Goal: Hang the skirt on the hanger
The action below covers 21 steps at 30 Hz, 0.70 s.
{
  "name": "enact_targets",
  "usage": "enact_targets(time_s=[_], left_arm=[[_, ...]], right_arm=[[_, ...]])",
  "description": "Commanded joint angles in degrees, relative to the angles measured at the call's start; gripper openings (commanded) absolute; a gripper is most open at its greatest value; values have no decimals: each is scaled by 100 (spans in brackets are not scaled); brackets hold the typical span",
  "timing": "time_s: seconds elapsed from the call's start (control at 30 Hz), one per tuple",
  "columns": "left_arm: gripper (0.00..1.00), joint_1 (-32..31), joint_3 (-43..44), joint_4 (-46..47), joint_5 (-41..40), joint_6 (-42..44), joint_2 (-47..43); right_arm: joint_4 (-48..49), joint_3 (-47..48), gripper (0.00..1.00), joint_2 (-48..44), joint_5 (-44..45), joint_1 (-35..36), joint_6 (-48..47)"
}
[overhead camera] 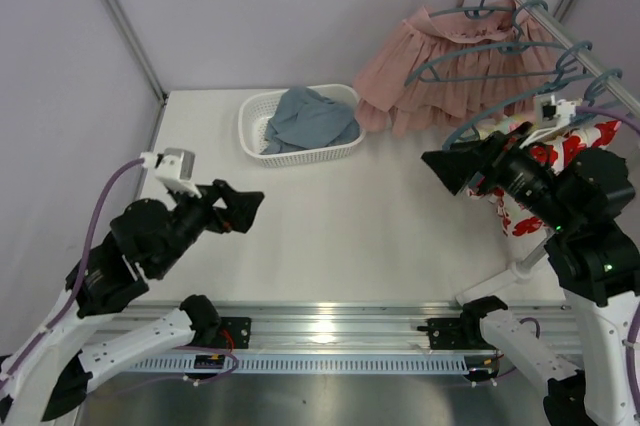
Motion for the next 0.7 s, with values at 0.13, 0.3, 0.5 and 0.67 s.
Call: enact_targets(time_s=[0.13, 0.3, 0.5, 0.67], left_arm=[[100, 49, -975, -1555, -611, -1165, -1532], [99, 49, -1468, -1231, -462, -1060, -2071], [99, 49, -1838, -818, -513, -797, -1887], [100, 49, -2058, -255, -821, -542, -1693]], right_arm=[[500, -1726, 99, -1386, -1286, 64, -518], [544, -2535, 99, -2004, -1329, 56, -413], [570, -3186, 99, -2268, -1373, 64, -589], [685, -3116, 99, -1726, -1075, 730, -1228]])
